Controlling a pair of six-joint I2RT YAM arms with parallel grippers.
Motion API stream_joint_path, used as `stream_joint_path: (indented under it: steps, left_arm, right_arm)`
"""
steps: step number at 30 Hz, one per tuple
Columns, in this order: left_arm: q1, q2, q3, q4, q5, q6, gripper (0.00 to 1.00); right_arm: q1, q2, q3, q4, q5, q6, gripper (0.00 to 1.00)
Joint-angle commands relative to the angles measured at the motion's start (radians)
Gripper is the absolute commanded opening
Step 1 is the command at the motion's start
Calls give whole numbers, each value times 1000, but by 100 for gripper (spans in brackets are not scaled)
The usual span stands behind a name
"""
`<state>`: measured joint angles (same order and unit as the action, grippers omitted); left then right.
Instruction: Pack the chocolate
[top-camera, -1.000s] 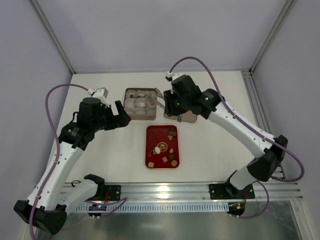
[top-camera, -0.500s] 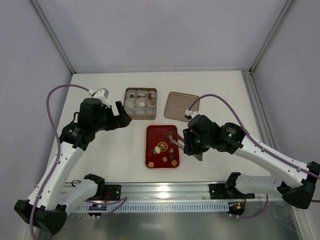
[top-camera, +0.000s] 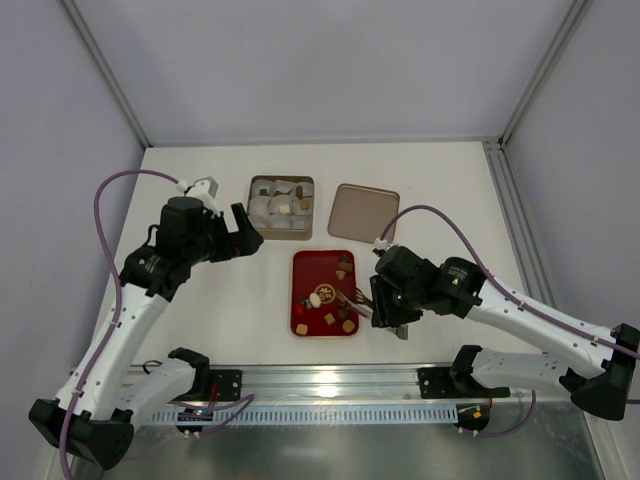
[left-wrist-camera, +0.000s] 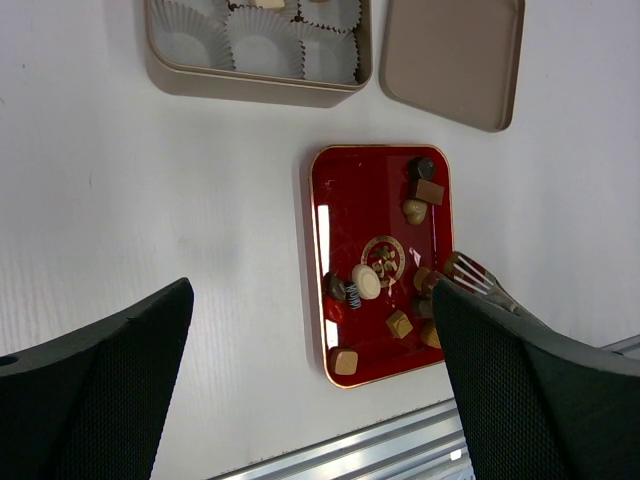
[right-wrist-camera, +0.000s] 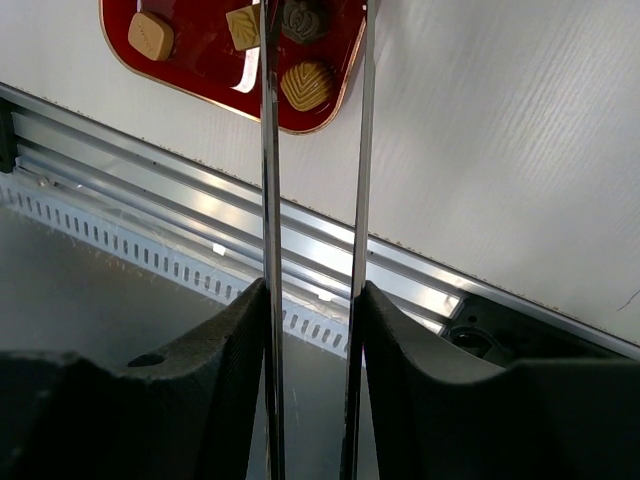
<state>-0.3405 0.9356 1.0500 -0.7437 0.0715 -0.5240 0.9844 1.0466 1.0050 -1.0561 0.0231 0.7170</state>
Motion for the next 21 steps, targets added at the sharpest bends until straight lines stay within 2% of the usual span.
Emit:
stream_joint_path:
  steps: [1, 3, 21]
  left_arm:
    - [-2, -20, -2, 40, 1, -5, 100]
    - [-2, -18, -4, 41, 1, -7, 100]
    - [-2, -21, -2, 40, -9, 5, 100]
  right_arm:
    - [8, -22, -8, 18, -9, 29, 43]
    - [8, -10, -16, 25, -52, 29, 42]
    - [8, 59, -9, 81, -45, 1, 40]
